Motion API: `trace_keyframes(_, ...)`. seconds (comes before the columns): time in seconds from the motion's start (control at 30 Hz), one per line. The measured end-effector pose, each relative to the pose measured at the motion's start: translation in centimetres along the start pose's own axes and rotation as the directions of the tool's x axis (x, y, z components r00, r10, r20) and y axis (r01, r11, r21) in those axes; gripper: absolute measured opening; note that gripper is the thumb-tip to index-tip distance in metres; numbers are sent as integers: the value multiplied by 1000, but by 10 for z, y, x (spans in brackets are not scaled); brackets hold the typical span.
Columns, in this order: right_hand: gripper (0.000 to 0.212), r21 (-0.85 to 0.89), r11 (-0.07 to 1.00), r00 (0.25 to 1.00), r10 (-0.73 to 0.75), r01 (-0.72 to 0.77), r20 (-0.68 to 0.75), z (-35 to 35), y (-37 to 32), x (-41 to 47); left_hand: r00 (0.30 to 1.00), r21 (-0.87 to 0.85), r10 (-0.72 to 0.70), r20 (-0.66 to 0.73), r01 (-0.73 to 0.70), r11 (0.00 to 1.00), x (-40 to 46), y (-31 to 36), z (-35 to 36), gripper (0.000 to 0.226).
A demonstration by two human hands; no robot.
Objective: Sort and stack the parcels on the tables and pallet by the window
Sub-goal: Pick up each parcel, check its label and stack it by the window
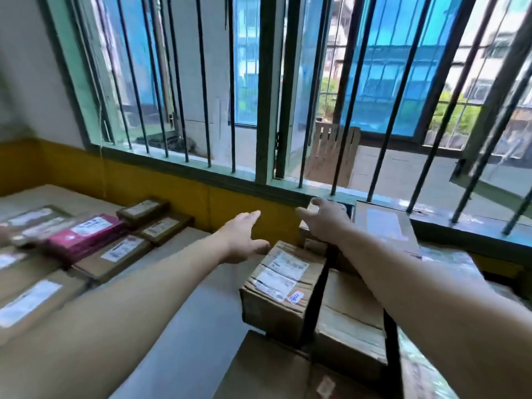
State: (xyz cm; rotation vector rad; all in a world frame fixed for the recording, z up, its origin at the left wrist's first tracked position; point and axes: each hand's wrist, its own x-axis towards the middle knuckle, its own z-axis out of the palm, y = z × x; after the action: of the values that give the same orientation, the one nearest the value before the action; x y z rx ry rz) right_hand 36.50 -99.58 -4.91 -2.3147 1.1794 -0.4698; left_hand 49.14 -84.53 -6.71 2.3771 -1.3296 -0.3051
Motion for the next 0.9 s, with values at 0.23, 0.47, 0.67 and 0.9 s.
trace_keyframes(0.23,72,83,990,985,-123,113,124,98,-141,-53,992,-11,-126,-26,126,992,-85,-151,-68,82)
trace_keyframes(0.47,61,103,970,939,-241,222,245,192,-255,-102,963,-51,-264,-54,262,964,-153,-274,-108,81)
trace_keyframes(0.67,52,159,960,914,-269,229,304,246,-319,-90,941,-126,-326,-96,313,941,-152,-346,-129,79)
trace_keyframes(0.9,59,117,963,921,-267,243,285,305,-360,-7,936,-101,-346,-65,338,936,-79,-411,-152,80)
